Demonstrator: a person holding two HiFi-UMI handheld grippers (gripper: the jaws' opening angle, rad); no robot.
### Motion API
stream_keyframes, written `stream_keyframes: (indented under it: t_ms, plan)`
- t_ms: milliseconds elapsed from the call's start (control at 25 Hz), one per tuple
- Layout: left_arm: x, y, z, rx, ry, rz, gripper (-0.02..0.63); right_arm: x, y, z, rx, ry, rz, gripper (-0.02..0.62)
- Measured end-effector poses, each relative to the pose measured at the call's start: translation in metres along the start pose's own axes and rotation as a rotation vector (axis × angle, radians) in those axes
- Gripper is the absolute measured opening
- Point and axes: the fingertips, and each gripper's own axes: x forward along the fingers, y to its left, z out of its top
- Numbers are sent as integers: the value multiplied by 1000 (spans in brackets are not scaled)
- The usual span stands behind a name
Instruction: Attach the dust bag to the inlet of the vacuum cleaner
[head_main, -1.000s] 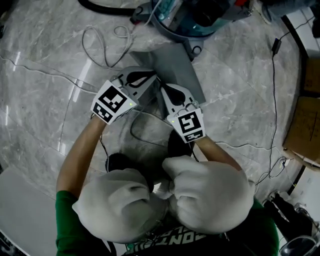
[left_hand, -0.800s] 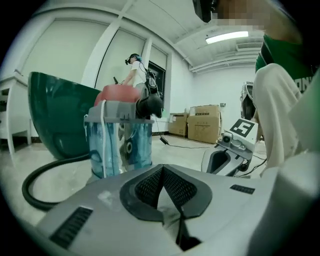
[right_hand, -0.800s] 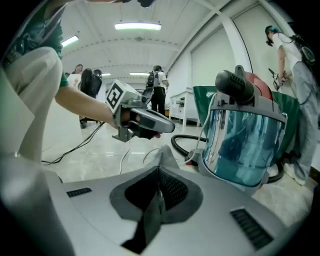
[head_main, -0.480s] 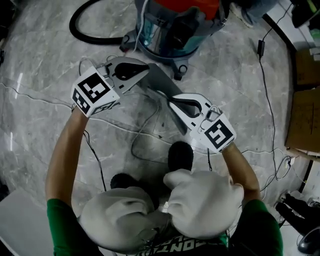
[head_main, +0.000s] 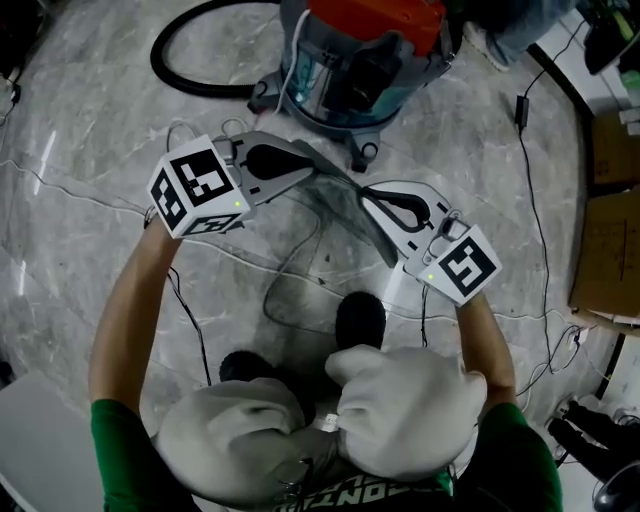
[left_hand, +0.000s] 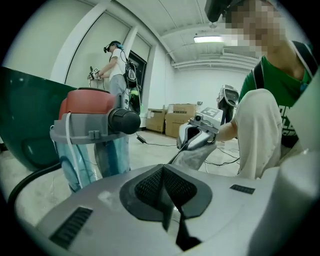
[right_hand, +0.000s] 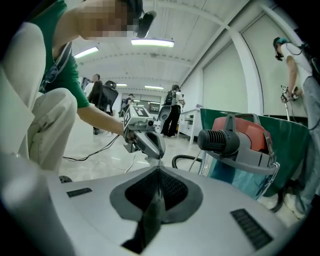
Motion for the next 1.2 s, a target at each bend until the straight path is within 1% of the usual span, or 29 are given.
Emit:
stream_keyframes:
  t_ms: [120,240,360,440,680,840,1040,1200]
  plan:
    - [-4,-1,2,-8,-24,-1,5,1,2,4,-18,-6,31,14]
    - [-9,-3,3,3,-38,-13,6,1,4,9,-32,-7,58,14]
    - [-14,-7,7,13,-74,-35,6,1,3,14,-26,-12,69,14]
    - [-17,-10,10,8,-98,-55,29,0,2,17,-31,-19,74,14]
    - [-12,-13,14,40,-87,-76,31,2,7,25,-39,-19,119,14]
    - [-15,-13,20,61,-89,-82,29,2,-3,32,-17,-38,108,14]
    - [-19,0,35,96,-104,-42,21,4,-22,43,30,-79,61,14]
    - [-24,13,51,117,-126,-6,20,6,-36,56,44,-105,11,14]
